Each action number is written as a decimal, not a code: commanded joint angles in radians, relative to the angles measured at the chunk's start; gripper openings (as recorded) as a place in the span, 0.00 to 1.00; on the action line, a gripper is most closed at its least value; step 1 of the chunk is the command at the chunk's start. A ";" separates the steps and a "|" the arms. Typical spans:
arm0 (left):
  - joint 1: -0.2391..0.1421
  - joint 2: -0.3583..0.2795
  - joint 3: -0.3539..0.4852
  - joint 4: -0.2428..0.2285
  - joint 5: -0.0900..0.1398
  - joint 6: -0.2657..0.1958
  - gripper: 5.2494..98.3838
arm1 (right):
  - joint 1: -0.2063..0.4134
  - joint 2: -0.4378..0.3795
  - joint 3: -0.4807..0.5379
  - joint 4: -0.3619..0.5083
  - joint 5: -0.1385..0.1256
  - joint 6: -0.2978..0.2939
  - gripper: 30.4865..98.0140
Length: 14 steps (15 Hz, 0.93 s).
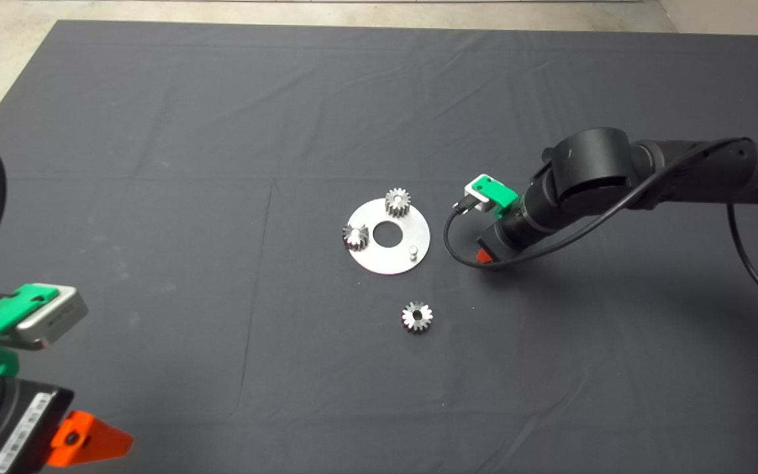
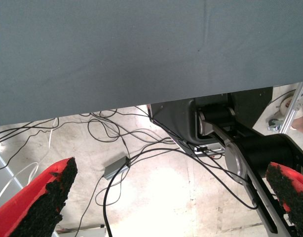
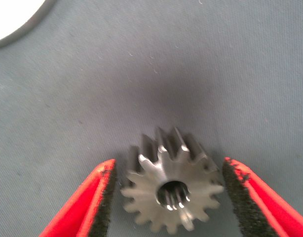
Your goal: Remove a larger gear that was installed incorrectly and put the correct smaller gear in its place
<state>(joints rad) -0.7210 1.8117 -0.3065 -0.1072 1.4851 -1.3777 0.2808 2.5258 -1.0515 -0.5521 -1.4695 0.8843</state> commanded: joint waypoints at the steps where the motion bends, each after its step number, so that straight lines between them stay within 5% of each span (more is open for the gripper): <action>1: -0.008 -0.002 0.015 -0.015 0.006 -0.006 1.00 | 0.101 -0.027 0.080 0.010 -0.002 0.022 0.40; 3: -0.008 -0.002 0.015 -0.015 0.006 -0.006 1.00 | 0.243 -0.043 0.157 0.131 0.001 0.073 0.45; 5: -0.008 -0.001 0.015 -0.015 0.006 -0.006 1.00 | 0.316 -0.027 0.183 0.189 0.005 0.090 0.48; 14: -0.008 0.000 0.014 -0.015 0.003 -0.003 1.00 | 0.253 0.040 0.321 0.199 0.011 0.104 0.70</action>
<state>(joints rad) -0.7208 1.8147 -0.3064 -0.1074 1.4849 -1.3777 0.5033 2.5685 -0.7908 -0.3697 -1.4581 0.9781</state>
